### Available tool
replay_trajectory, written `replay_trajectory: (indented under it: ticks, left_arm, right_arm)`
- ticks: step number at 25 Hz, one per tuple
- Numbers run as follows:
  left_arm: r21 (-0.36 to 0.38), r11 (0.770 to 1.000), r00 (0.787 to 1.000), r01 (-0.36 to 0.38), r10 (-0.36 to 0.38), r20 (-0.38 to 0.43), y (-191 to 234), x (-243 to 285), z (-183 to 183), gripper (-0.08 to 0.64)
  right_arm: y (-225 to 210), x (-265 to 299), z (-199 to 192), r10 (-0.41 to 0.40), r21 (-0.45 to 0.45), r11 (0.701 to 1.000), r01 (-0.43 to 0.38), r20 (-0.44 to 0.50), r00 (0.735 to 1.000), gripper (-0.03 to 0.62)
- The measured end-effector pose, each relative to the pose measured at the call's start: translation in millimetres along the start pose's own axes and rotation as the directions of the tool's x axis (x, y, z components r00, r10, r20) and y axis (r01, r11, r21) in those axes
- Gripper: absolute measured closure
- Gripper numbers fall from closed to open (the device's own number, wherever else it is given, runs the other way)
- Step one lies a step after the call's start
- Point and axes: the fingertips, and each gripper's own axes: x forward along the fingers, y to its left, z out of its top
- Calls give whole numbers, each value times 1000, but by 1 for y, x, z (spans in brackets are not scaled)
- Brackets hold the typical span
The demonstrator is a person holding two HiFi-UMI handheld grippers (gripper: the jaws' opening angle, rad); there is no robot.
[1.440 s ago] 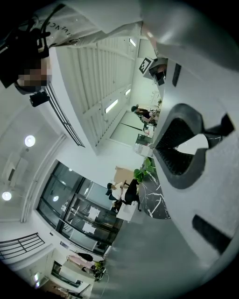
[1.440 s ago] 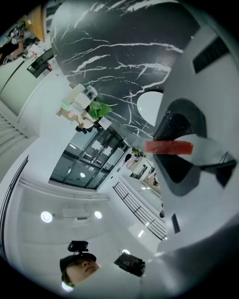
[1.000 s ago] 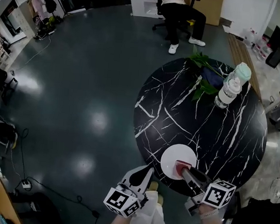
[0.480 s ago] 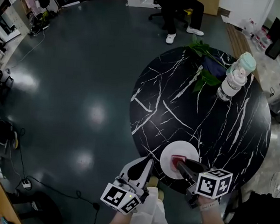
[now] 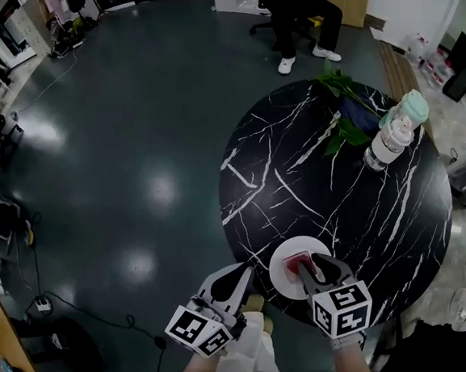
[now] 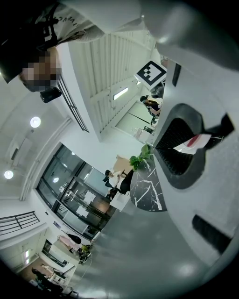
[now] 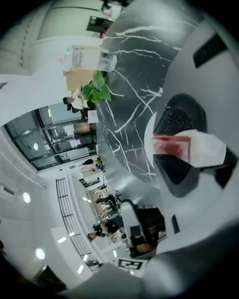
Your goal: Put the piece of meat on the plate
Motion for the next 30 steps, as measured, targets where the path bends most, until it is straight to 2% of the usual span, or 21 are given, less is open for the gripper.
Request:
replay_trajectory:
  ticks: [3, 5, 8, 12, 15, 18, 23, 27, 30]
  left_arm:
    - [-17, 1000, 1000, 4, -4, 12, 0, -2, 2, 552]
    - [-22, 1000, 1000, 6, -6, 17, -1, -3, 3, 552]
    - [-17, 1000, 1000, 10, -10, 13, -2, -4, 3, 552]
    - [-13, 1000, 1000, 24, -24, 1, -10, -4, 4, 552]
    - [13, 999, 999, 46, -46, -4, -21, -2, 8, 552]
    - [33, 997, 997, 72, -72, -4, -31, 2, 12, 552]
    - [40, 994, 994, 107, -106, -14, -53, 1, 18, 552]
    - [45, 987, 988, 153, -152, -27, -77, -3, 24, 552]
    - [50, 982, 983, 184, -182, -33, -92, -8, 29, 552]
  right_arm:
    - [-9, -3, 1, -84, -122, 989, 83, 2, 996, 480]
    - [-11, -6, 4, -100, -139, 985, 102, 21, 995, 468]
    - [-12, -14, 10, -91, -85, 992, 96, 65, 994, 456]
    - [-7, -29, 14, -48, 5, 999, 47, 113, 992, 454]
    - [4, -40, 13, 18, 80, 996, -29, 138, 990, 456]
    - [20, -52, 12, 91, 161, 980, -118, 166, 982, 456]
    - [43, -81, 10, 147, 206, 960, -190, 207, 967, 466]
    - [54, -108, 4, 141, 202, 962, -182, 203, 969, 543]
    - [65, -127, 7, 138, 176, 968, -177, 211, 968, 566]
